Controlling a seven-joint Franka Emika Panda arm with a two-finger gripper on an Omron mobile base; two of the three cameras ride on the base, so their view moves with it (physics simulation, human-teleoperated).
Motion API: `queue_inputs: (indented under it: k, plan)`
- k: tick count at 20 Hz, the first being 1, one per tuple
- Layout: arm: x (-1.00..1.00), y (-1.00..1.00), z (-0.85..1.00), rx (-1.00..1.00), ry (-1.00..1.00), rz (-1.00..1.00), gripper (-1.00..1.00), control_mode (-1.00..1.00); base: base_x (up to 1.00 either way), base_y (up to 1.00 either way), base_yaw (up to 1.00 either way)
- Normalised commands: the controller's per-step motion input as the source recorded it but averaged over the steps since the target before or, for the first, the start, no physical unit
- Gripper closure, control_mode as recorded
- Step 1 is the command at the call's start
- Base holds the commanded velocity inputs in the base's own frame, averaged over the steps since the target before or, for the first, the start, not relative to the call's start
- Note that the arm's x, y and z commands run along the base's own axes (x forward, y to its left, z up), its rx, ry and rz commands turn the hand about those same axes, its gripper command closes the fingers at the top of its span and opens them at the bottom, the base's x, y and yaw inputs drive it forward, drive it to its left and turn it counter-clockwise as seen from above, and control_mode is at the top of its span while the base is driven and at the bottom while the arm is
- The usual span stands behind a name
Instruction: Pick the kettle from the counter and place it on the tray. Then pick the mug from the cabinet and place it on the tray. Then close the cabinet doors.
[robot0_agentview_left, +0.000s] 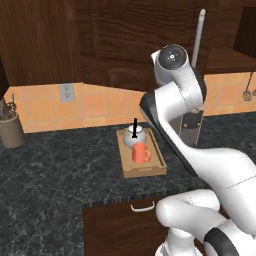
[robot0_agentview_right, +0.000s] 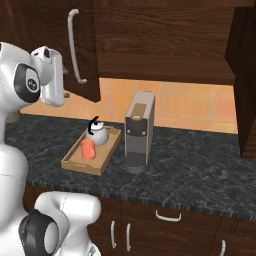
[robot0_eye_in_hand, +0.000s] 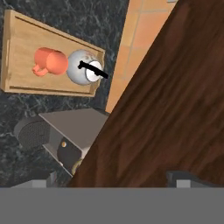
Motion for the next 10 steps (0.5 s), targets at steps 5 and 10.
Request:
queue_inputs:
  k: [5, 10]
  plan:
    - [0.62, -0.62, 0.00, 0.03, 0.00, 0.00, -1.00, -1.00, 0.00, 0.00, 0.00]
    - [0.66, -0.35, 0.00, 0.07, 0.01, 0.00, -1.00, -1.00, 0.00, 0.00, 0.00]
